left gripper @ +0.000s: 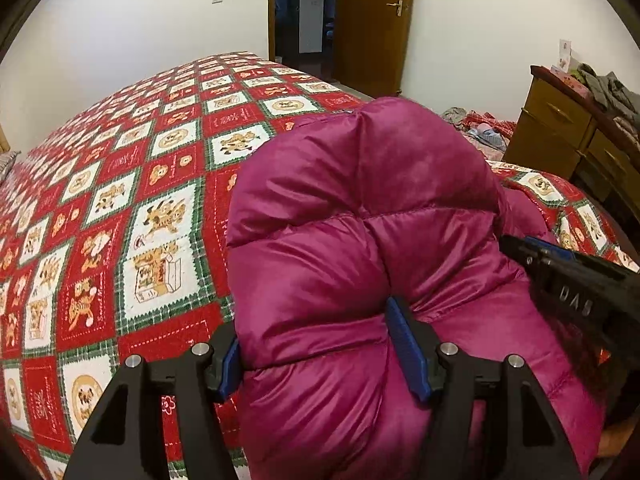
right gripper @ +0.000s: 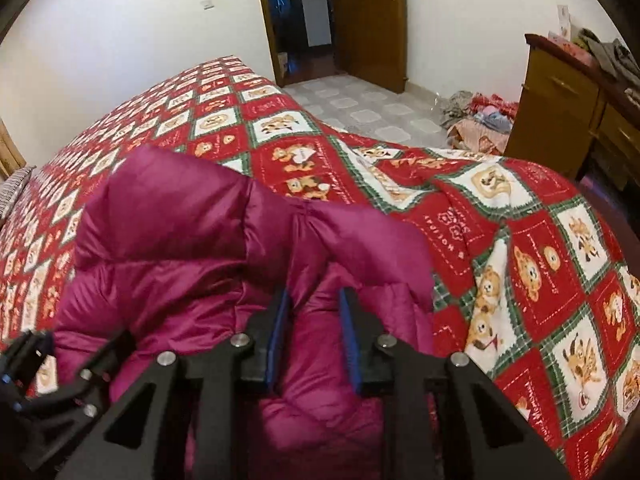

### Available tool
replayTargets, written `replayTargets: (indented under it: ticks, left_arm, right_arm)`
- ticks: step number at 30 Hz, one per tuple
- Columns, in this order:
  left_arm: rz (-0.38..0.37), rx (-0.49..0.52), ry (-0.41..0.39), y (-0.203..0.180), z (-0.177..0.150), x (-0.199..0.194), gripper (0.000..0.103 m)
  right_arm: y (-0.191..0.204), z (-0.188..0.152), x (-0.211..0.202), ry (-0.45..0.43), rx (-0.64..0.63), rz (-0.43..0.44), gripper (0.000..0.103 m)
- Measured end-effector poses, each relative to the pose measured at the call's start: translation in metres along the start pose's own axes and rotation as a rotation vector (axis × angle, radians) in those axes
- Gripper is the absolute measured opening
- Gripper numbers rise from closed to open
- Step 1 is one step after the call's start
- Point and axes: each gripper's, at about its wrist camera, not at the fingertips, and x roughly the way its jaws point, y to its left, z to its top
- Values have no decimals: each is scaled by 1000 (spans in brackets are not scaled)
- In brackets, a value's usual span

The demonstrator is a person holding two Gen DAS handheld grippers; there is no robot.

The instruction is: Fold large clothes

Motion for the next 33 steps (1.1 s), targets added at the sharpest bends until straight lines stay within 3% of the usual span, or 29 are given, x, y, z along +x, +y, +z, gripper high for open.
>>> replayTargets:
  ticks: [6,11,16,19,23,33]
  left_arm:
    - [-2,-1,7,1,6,-3,67]
    - [51,-2,-103,5,31,-13,67]
    - [105,38,-47,1,63,27,69]
    - [132,68,-8,-3,67,50,78]
    - [156,89,0,-8,64,60,81]
    - [140,120,24,-17,69,86,82]
  right_arm:
    - [3,-4,4,-19,-21,-27,27]
    - [-1,-4,5,-31,3,7,27]
    - [-2,-3,6,-37,9,16,27]
    - [-4,-3,7,-39,25,32,27]
    - [-7,-2,8,-40,44,55,27]
    - [-12,1,13,-39,74,88,28]
